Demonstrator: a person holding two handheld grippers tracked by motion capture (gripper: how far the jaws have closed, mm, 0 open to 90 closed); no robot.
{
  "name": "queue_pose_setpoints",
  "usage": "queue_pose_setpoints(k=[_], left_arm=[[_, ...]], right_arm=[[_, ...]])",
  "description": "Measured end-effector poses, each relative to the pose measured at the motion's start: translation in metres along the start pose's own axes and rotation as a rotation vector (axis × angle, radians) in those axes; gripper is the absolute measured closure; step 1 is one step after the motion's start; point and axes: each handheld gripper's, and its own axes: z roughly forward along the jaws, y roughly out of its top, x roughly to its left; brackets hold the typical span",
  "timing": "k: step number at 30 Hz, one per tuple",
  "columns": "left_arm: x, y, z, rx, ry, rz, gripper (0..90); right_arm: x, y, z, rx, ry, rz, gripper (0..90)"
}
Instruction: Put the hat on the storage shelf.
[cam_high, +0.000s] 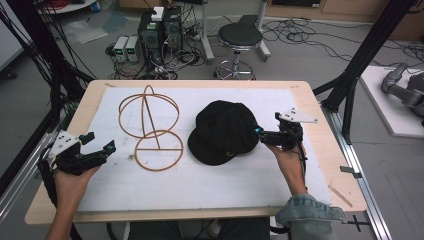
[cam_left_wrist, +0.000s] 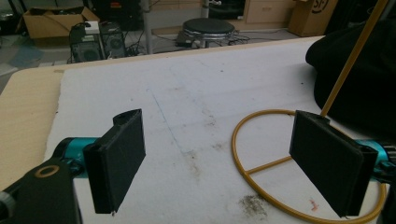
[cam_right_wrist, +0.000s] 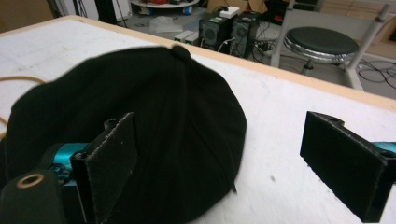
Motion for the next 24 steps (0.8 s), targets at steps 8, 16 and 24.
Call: queue_pose_setpoints(k=[8, 16, 24], left_arm=[[0.000, -0.001, 0.001, 0.004, 0.000, -0.004, 18.5], [0.002, -0.001, 0.001, 0.006, 0.002, -0.004, 18.5], [0.002, -0.001, 0.001, 0.006, 0.003, -0.003, 18.5]], right_arm=[[0.005, 0.005, 0.023, 0.013, 0.015, 0.023, 11.3], [0.007, 0.015, 0.044, 0.003, 0.034, 0.047, 11.3], [0.016, 0.023, 0.067, 0.003, 0.065, 0.059, 11.7]])
